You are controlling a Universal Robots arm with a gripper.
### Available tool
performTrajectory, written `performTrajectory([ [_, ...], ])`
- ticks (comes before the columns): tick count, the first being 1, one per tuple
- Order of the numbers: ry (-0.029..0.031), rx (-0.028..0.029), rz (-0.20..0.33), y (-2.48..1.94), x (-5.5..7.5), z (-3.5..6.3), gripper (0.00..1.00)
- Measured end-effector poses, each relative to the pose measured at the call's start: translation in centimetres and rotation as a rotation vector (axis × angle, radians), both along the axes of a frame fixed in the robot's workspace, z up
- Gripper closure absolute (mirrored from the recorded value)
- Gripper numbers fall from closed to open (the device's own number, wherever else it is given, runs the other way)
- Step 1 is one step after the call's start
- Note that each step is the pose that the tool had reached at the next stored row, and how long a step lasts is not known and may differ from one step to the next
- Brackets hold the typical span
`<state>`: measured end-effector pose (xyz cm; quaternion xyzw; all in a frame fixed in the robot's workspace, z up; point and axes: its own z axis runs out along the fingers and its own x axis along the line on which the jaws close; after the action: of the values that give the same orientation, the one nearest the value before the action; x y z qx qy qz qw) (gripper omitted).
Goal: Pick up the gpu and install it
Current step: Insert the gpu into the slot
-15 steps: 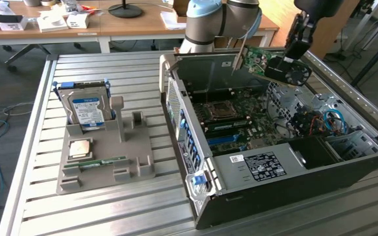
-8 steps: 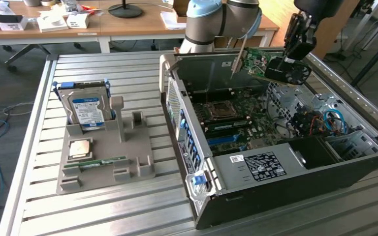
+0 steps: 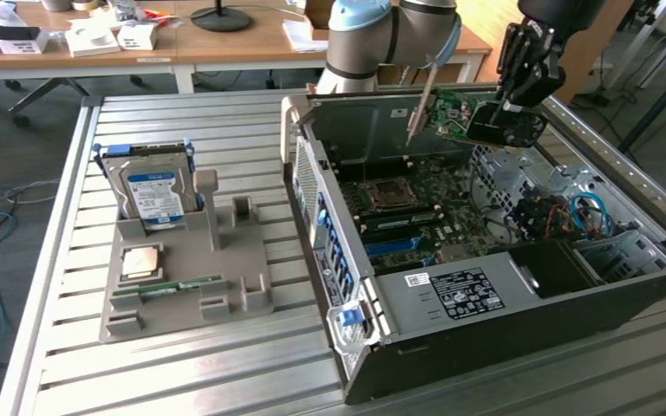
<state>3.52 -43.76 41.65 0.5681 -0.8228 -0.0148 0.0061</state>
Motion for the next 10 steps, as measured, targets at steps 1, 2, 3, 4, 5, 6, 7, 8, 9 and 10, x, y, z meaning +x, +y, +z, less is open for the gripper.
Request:
performTrajectory([
  [1,0.0,-0.0001,0.017,0.0,0.0,-0.01,0.73],
  [2,0.0,-0.0002,0.034,0.0,0.0,-0.01,0.73],
  [3,0.0001,-0.0003,0.05,0.0,0.0,-0.02,0.73],
  [4,0.0,-0.0004,0.067,0.0,0.0,-0.02,0.73],
  [5,0.0,-0.0004,0.084,0.0,0.0,-0.02,0.73],
  [6,0.0,-0.0004,0.101,0.0,0.0,-0.03,0.73],
  [7,0.0,-0.0005,0.117,0.0,0.0,-0.04,0.73],
  [8,0.0001,-0.0006,0.134,0.0,0.0,-0.04,0.73],
  [9,0.0,-0.0006,0.15,0.0,0.0,-0.05,0.73],
  [10,0.0,-0.0006,0.167,0.0,0.0,-0.05,0.73],
])
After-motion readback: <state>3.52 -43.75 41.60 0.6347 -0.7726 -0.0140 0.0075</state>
